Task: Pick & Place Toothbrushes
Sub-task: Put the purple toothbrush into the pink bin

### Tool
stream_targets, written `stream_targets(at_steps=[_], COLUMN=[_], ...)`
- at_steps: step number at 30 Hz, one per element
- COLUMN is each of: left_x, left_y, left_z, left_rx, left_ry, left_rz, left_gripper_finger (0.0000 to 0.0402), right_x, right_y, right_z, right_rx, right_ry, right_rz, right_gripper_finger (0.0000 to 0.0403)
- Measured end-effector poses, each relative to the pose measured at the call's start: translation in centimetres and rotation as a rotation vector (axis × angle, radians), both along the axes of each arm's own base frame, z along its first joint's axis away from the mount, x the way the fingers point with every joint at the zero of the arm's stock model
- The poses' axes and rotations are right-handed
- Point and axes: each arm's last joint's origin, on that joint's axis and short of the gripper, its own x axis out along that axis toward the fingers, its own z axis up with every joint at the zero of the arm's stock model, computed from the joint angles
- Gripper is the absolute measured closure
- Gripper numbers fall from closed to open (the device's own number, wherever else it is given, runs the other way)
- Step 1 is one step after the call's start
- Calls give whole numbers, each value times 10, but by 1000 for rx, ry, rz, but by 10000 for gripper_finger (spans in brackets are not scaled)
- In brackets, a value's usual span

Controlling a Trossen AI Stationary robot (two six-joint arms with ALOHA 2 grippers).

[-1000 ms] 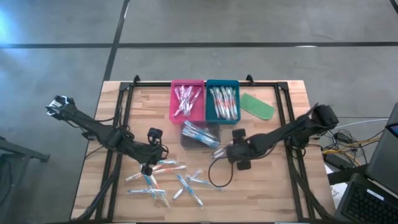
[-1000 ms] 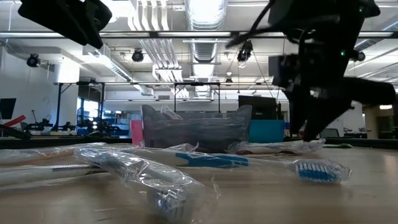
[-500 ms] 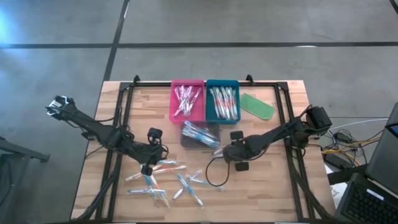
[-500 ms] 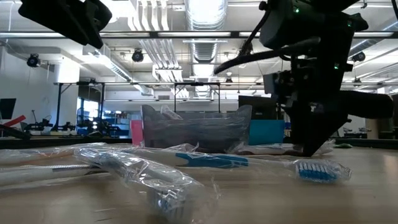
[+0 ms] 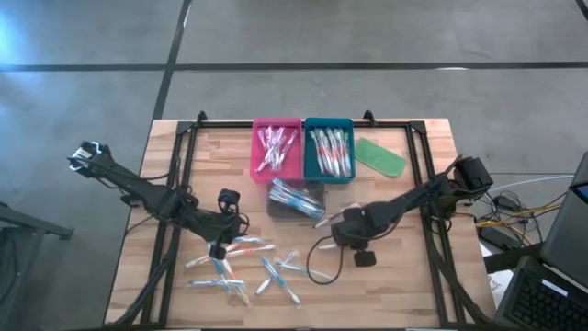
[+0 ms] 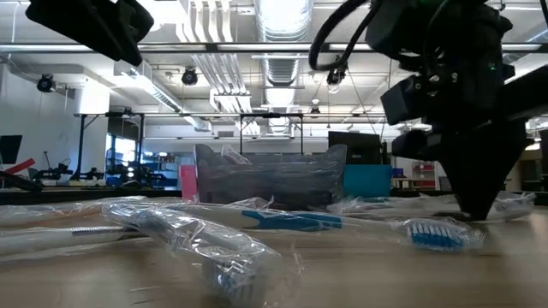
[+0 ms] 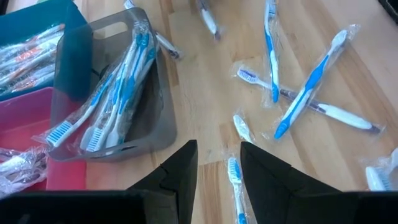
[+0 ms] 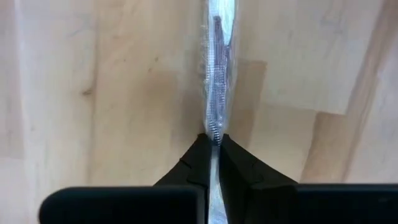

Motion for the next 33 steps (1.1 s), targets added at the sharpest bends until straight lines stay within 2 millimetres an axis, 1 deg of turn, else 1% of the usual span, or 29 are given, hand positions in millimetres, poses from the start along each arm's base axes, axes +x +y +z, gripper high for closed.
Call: stream_targets(at_steps=[2, 7, 10, 12, 16, 17, 18, 21, 23, 26, 29, 31, 33], left_x=[1, 4, 5, 6, 7, 8, 8, 9, 10, 10, 10, 11, 14], left_y=[0, -2, -3, -3, -4, -4, -4, -5, -5, -5, -5, -5, -6], left_z=[1, 5, 6, 7, 9, 9, 9, 11, 12, 13, 13, 13, 15], left_rx=[-19, -72, -88, -96, -129, -148, -172, -244, -280, -304, -316, -323, -347], left_ry=[-9, -60, -77, -88, -108, -111, -117, -131, -139, -146, -148, -160, -198], left_rz=[13, 40, 46, 47, 64, 79, 96, 145, 167, 180, 188, 188, 188], left_gripper_finger=[275, 275, 275, 275, 275, 275, 275, 275, 275, 275, 275, 275, 275], right_x=[-1, 0, 0, -2, -7, -7, -7, -4, -2, 4, 12, 19, 25], right_y=[4, 21, 36, 46, 67, 72, 75, 82, 85, 89, 93, 95, 97], right_z=[6, 32, 50, 62, 82, 88, 94, 110, 118, 126, 129, 130, 131], right_rx=[4, -12, -91, -167, -430, -503, -580, -814, -973, -1255, -1507, -1623, -1655], right_ry=[-17, -135, -240, -309, -403, -428, -456, -511, -509, -443, -301, -205, -164], right_rz=[13, 98, 213, 344, 667, 717, 739, 731, 777, 858, 931, 968, 992], right_gripper_finger=[394, 397, 397, 396, 396, 396, 396, 395, 395, 395, 395, 395, 395])
